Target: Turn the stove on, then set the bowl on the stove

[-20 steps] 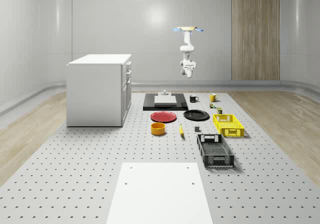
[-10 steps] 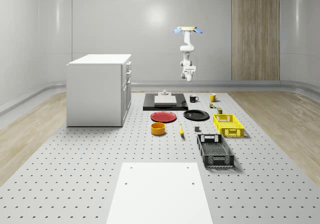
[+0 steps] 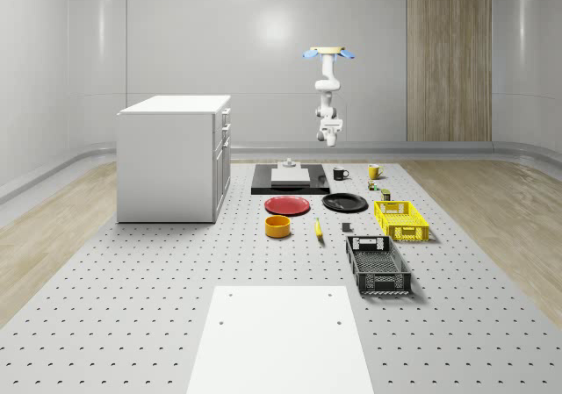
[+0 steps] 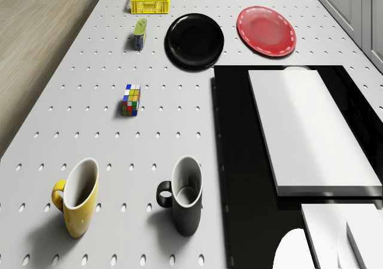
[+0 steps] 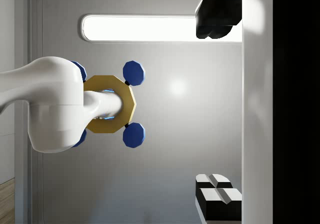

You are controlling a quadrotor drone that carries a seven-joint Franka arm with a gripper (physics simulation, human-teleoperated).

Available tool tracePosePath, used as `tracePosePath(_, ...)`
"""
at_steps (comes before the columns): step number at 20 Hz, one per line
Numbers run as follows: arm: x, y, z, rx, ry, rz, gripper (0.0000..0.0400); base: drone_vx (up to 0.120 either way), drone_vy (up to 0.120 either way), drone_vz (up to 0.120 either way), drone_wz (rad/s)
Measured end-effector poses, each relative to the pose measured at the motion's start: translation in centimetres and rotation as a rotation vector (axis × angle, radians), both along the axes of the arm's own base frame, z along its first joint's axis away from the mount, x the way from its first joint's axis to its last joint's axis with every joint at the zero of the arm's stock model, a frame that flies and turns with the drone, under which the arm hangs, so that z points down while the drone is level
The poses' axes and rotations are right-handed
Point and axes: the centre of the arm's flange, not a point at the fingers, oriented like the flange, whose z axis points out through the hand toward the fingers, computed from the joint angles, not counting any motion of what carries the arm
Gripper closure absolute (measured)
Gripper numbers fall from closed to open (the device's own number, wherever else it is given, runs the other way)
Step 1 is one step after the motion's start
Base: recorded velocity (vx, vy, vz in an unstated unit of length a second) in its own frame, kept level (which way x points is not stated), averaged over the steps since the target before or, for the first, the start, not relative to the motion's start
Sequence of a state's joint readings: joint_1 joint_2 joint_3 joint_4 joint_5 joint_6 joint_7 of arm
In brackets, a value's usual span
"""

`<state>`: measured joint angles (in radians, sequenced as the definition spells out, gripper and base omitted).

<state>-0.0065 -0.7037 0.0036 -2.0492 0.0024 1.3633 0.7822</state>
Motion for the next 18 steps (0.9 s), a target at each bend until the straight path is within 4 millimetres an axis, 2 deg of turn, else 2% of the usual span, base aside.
tracePosePath(8, -0.03, 0.0, 0.28, 0.0, -0.006, 0.0, 0.0, 0.12, -0.12, 0.0, 0.0)
tracePosePath(14, -0.07, 0.01, 0.32, -0.001, -0.011, 0.0, 0.0, 0.013, -0.12, 0.0, 0.0)
tracePosePath(18, -0.1, 0.02, 0.32, -0.002, -0.014, 0.0, 0.0, 0.11, -0.12, 0.0, 0.0)
